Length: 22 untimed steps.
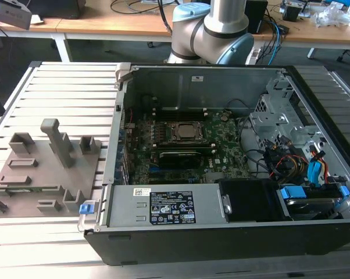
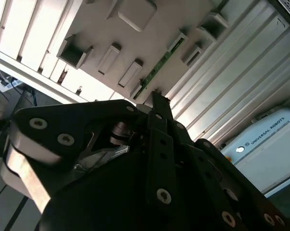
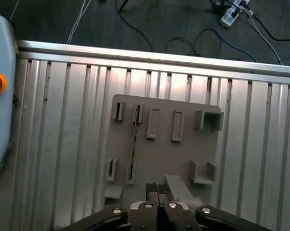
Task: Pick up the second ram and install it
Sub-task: 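Pick up the second ram and move it above second insertion slot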
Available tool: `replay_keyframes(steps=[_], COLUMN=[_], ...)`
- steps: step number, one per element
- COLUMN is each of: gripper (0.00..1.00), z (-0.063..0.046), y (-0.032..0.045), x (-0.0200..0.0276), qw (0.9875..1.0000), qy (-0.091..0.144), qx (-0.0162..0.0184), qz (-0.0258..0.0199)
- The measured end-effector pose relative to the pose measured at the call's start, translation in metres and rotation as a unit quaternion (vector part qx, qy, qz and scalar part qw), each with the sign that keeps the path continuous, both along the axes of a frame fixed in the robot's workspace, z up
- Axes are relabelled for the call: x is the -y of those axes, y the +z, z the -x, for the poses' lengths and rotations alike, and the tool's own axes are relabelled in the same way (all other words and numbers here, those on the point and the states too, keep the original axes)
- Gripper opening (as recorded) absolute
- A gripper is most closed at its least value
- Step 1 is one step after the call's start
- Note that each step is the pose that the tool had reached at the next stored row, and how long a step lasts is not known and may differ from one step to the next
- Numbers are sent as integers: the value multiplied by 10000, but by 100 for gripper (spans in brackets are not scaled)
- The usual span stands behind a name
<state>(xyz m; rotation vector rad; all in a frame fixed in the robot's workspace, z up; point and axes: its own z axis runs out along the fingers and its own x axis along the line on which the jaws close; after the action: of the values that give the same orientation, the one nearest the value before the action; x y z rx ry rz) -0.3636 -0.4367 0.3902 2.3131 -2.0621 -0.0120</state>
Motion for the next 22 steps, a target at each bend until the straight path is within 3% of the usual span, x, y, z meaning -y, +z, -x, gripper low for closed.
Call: replay_keyframes(steps=[4,11,15,19,22], gripper=[11,11,11,11,11], z=[0,0,0,0,0], y=[0,0,0,0,0], x=[0,0,0,0,0], qw=[9998,9982,9957,9939,9908], qy=[211,604,929,1100,1356], qx=[0,0,0,0,0], qz=[0,0,0,0,0])
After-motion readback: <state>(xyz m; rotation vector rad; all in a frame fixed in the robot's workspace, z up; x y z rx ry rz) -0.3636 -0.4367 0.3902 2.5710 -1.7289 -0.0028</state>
